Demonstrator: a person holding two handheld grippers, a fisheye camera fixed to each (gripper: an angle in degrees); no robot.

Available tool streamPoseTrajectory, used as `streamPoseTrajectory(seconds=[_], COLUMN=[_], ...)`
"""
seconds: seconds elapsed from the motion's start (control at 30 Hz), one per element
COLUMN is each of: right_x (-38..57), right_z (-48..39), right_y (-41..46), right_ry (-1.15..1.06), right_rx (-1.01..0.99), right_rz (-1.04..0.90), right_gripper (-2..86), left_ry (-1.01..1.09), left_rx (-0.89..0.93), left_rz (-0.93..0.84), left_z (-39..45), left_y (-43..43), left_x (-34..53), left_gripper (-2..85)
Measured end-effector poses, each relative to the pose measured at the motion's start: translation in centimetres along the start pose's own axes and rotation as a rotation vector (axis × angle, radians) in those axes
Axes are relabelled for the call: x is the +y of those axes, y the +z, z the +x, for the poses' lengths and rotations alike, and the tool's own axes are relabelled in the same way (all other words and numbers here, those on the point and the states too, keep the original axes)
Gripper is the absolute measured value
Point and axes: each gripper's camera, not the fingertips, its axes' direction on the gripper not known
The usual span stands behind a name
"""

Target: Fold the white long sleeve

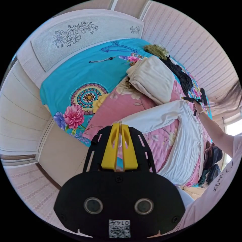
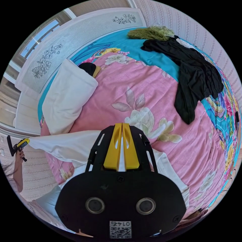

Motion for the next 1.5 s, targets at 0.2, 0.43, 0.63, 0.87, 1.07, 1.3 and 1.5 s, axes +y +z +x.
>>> streamPoseTrajectory(seconds=[0.2, 0.43, 0.63, 0.87, 1.07, 1.3, 1.5], right_x=[-4.2, -3.7, -3.0, -6.0, -6.7, -5.0, -0.7], right_z=[-2.3, -10.2, -23.3, -37.6, -42.4, -39.5, -29.6], right_y=[0.2, -1.8, 0.1, 6.5, 12.7, 16.7, 12.7], right_ry=[0.010, -0.208, -0.469, -0.694, -0.700, -0.616, -0.422], right_rx=[0.024, -0.039, -0.350, -0.418, -0.360, -0.434, -0.701], right_rz=[-0.016, 0.025, 0.029, -0.086, -0.160, -0.185, -0.003], right_gripper=[-0.4, 0.2, 2.6, 7.1, 6.5, 0.5, 0.1], left_ry=[-0.139, -0.308, -0.393, -0.429, -0.330, -0.237, 0.010], left_rx=[0.054, -0.005, 0.086, 0.091, -0.022, -0.103, 0.040], left_rz=[0.027, 0.112, 0.132, 0.115, 0.163, 0.180, 0.338], left_z=[-5.7, -8.9, -7.6, -7.8, -5.2, -2.2, 4.1], left_y=[1.8, -1.7, 2.2, 6.0, 6.7, 6.1, 1.7], left_x=[-1.6, 3.6, 6.0, 5.3, 5.8, 6.0, 7.5], left_gripper=[4.3, 4.9, 7.1, 5.8, 4.7, 0.1, -0.6])
